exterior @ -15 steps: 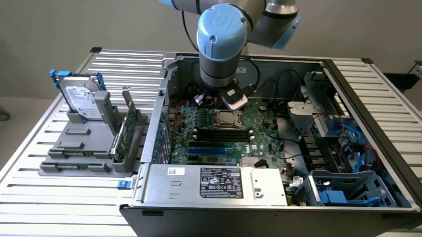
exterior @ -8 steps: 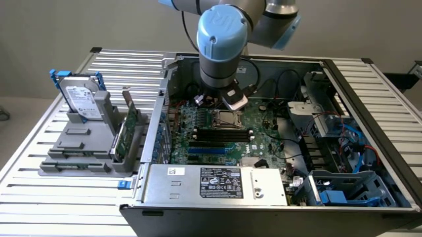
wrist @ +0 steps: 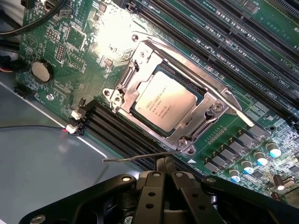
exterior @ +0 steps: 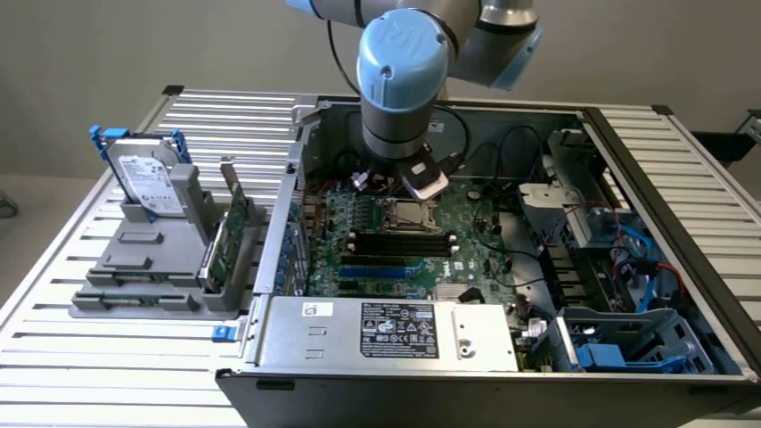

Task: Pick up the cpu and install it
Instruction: 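Close the cpu cover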

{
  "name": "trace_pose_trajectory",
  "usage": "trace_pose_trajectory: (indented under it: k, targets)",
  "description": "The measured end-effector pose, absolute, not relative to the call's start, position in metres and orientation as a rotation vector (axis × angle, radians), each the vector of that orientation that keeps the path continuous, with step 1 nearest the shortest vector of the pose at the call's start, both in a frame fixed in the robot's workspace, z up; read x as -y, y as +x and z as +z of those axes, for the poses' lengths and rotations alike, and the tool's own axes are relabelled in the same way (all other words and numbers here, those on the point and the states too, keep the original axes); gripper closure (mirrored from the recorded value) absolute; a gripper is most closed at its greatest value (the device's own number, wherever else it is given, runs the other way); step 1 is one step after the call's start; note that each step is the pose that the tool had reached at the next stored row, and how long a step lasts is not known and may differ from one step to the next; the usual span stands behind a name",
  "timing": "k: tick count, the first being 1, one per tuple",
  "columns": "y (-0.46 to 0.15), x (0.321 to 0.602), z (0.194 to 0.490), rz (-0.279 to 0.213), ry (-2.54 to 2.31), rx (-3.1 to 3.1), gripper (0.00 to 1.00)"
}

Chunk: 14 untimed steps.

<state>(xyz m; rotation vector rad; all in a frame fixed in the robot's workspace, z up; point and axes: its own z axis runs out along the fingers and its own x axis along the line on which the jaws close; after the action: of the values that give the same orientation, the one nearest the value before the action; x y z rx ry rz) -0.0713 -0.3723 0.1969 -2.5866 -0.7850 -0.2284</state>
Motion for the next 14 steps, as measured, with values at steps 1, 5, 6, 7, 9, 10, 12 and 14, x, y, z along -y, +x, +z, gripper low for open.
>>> trace_pose_trajectory:
  k: [1,5,6,7,9,10,12,14]
  targets:
    - [-0.0709,0.3723,0.1969,-0.228,-2.587,0.785,0.89]
    - [-0.0696,0.3723,0.1969,-0.228,-2.587,0.785,0.89]
    - [-0.0692,0.3723,0.1968,-0.228,-2.587,0.785,0.89]
    - [-0.0689,0.3723,0.1968,-0.228,-2.587,0.785,0.89]
    - [-0.0682,0.3723,0.1968,-0.228,-2.587,0.785,0.89]
    - [-0.0678,0.3724,0.1968,-0.228,-2.587,0.785,0.89]
    - [-0.0672,0.3723,0.1967,-0.228,-2.587,0.785,0.89]
    - [-0.0665,0.3723,0.1966,-0.228,-2.587,0.785,0.89]
